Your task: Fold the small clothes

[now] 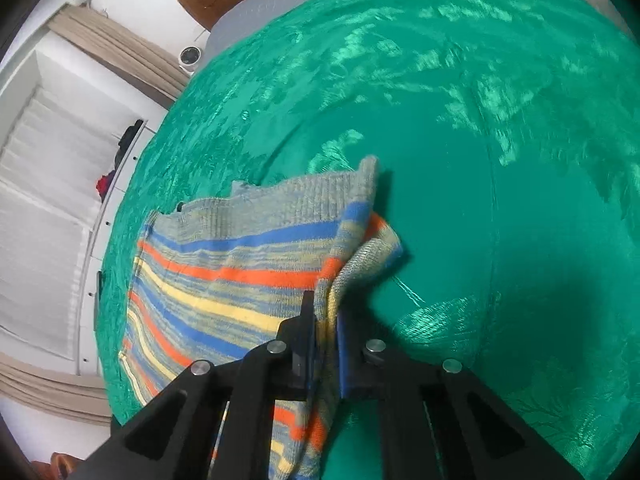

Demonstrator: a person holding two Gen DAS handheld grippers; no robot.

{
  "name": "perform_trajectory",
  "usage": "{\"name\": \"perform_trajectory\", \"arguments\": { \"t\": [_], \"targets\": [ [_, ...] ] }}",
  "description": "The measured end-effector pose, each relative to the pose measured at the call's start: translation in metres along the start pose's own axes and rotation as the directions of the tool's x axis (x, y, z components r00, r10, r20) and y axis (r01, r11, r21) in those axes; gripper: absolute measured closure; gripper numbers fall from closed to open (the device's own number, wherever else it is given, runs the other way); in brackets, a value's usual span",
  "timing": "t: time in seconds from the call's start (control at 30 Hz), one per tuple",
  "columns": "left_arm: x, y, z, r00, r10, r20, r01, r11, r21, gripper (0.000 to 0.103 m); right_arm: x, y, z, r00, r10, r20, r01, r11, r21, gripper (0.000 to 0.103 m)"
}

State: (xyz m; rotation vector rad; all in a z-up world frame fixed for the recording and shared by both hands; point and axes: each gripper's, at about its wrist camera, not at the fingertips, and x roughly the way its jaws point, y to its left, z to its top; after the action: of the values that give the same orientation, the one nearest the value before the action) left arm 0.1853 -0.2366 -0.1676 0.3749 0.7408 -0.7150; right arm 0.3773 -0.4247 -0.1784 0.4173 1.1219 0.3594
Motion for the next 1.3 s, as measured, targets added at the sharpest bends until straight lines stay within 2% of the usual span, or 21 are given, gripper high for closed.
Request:
{"name": "perform_trajectory", "arguments": {
  "t": [0.13, 0.23, 0.3, 0.4, 0.5, 0.6, 0.63, 0.67, 0.7, 0.73, 0.77, 0.8, 0.83, 0.97, 1.03, 1.07, 1.13, 1.17, 1.23, 1.3],
  "targets": [
    [-0.048, 0.040, -0.007, 0.996, -0.013, 0.091, 0.028, 0.986, -0.167, 0.100, -0.023, 0.028, 0.009, 0.998, 0.057, 0.039, -0.055, 0.998, -0.041, 0.095],
    [-0.088, 0.080, -0.020, 0.989, 0.027, 0.146, 0.017, 0.956, -0.292, 0.100, -0.035, 0.064, 0.019, 0.993, 0.107, 0.055, -0.102, 0.991, -0.087, 0.095],
    [-0.109, 0.109, -0.039, 0.985, 0.062, 0.161, 0.003, 0.927, -0.375, 0.100, -0.035, 0.098, 0.026, 0.988, 0.145, 0.060, -0.136, 0.981, -0.137, 0.095],
    [-0.132, 0.149, -0.072, 0.983, 0.112, 0.142, -0.029, 0.874, -0.485, 0.100, -0.014, 0.155, 0.032, 0.978, 0.207, 0.040, -0.195, 0.960, -0.200, 0.095],
    [-0.143, 0.183, -0.110, 0.983, 0.155, 0.097, -0.070, 0.810, -0.583, 0.100, 0.026, 0.213, 0.032, 0.966, 0.258, -0.008, -0.252, 0.934, -0.252, 0.095],
    [-0.141, 0.212, -0.141, 0.984, 0.176, 0.037, -0.107, 0.738, -0.666, 0.099, 0.079, 0.261, 0.027, 0.961, 0.268, -0.061, -0.274, 0.919, -0.282, 0.095],
    [-0.138, 0.221, -0.151, 0.984, 0.176, 0.003, -0.125, 0.716, -0.687, 0.095, 0.097, 0.273, 0.025, 0.961, 0.266, -0.071, -0.275, 0.919, -0.282, 0.094],
    [-0.137, 0.224, -0.158, 0.984, 0.178, -0.024, -0.144, 0.705, -0.694, 0.092, 0.115, 0.283, 0.022, 0.963, 0.260, -0.076, -0.271, 0.920, -0.282, 0.090],
    [-0.139, 0.227, -0.164, 0.982, 0.180, -0.048, -0.162, 0.700, -0.696, 0.087, 0.129, 0.289, 0.019, 0.964, 0.252, -0.083, -0.266, 0.923, -0.277, 0.080],
    [-0.142, 0.229, -0.170, 0.982, 0.181, -0.060, -0.171, 0.699, -0.695, 0.072, 0.141, 0.293, 0.016, 0.967, 0.238, -0.090, -0.254, 0.929, -0.269, 0.071],
    [-0.148, 0.230, -0.176, 0.981, 0.184, -0.063, -0.176, 0.698, -0.694, 0.060, 0.149, 0.296, 0.012, 0.970, 0.226, -0.092, -0.243, 0.936, -0.255, 0.058],
    [-0.154, 0.231, -0.178, 0.980, 0.190, -0.052, -0.172, 0.697, -0.697, 0.040, 0.150, 0.296, 0.009, 0.970, 0.227, -0.086, -0.241, 0.939, -0.244, 0.057],
    [-0.162, 0.231, -0.180, 0.980, 0.199, -0.027, -0.161, 0.695, -0.700, 0.028, 0.147, 0.294, 0.006, 0.970, 0.230, -0.073, -0.241, 0.940, -0.240, 0.057],
    [-0.168, 0.233, -0.166, 0.979, 0.204, 0.019, -0.136, 0.718, -0.683, 0.024, 0.100, 0.287, -0.014, 0.985, 0.172, -0.004, -0.162, 0.924, -0.346, 0.057],
    [-0.159, 0.239, -0.160, 0.974, 0.228, 0.001, -0.168, 0.718, -0.675, 0.024, 0.074, 0.285, -0.032, 0.989, 0.147, 0.010, -0.129, 0.895, -0.427, 0.057],
    [-0.150, 0.244, -0.159, 0.970, 0.242, -0.030, -0.197, 0.706, -0.680, 0.024, 0.065, 0.284, -0.045, 0.991, 0.137, 0.003, -0.120, 0.874, -0.471, 0.057],
    [-0.129, 0.259, -0.164, 0.963, 0.231, -0.137, -0.260, 0.673, -0.692, 0.024, 0.063, 0.281, -0.072, 0.993, 0.111, -0.028, -0.109, 0.848, -0.519, 0.057],
    [-0.120, 0.266, -0.167, 0.959, 0.211, -0.190, -0.283, 0.667, -0.690, 0.025, 0.070, 0.273, -0.087, 0.995, 0.076, -0.060, -0.096, 0.845, -0.526, 0.058],
    [-0.128, 0.271, -0.168, 0.963, 0.189, -0.191, -0.268, 0.687, -0.675, 0.025, 0.096, 0.247, -0.113, 0.988, -0.085, -0.127, 0.005, 0.850, -0.527, 0.063],
    [-0.145, 0.276, -0.166, 0.952, 0.235, -0.196, -0.306, 0.704, -0.641, 0.022, 0.095, 0.228, -0.127, 0.984, -0.118, -0.131, 0.034, 0.857, -0.514, 0.068]
  ]
}}
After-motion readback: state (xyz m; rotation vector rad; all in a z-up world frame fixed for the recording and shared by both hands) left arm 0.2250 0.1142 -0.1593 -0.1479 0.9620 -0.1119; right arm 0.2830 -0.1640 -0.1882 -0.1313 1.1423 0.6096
